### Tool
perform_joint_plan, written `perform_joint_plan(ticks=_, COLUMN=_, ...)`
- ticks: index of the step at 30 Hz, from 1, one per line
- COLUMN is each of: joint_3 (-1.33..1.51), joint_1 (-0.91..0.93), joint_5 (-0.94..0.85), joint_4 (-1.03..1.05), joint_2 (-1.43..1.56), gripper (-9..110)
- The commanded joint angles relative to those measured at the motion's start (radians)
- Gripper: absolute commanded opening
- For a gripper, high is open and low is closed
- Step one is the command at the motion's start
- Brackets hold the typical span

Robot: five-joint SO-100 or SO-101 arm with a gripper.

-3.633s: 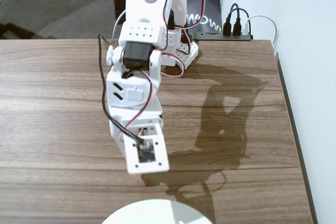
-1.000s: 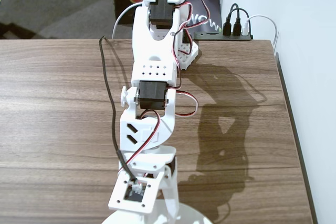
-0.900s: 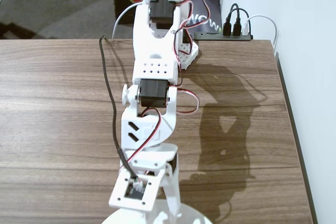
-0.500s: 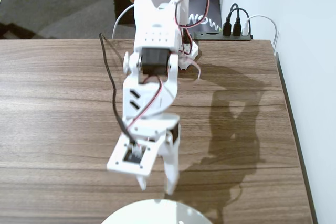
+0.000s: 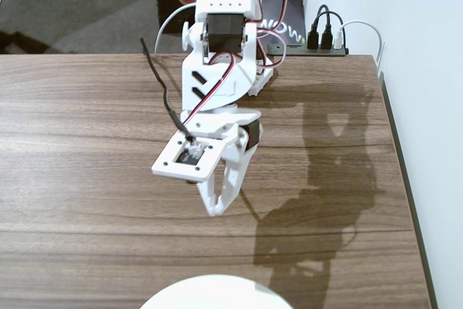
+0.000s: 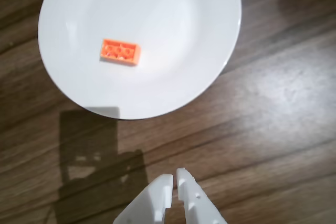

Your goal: Grasp a lego block and put it on the plate.

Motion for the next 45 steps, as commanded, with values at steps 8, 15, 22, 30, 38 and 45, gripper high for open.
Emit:
perform_joint_plan(ticks=8, joint_3=0.267, joint_1=-0.02, joint_5=0.365, joint_4=-0.06, joint_2=0.304, gripper=1)
perform_joint_plan(ticks=15, joint_3=0.485, joint_1=-0.011, joint_5=0.528, joint_4=-0.048, joint_2=0.545, gripper=1)
perform_joint_plan(ticks=22, joint_3=0.684, joint_1=-0.029, joint_5=0.75, joint_4=-0.048, joint_2=0.738, gripper=1)
perform_joint_plan(ticks=30, joint_3=0.815, joint_1=0.015, joint_5=0.907, joint_4=0.049, joint_2=0.897, gripper=0)
perform_joint_plan(ticks=38, joint_3=0.971, joint_1=0.043, joint_5=0.96, joint_4=0.13, joint_2=1.101, gripper=0)
perform_joint_plan(ticks=45, joint_3=1.065, joint_1=0.044, joint_5=0.999, joint_4=0.198, joint_2=1.236, gripper=1)
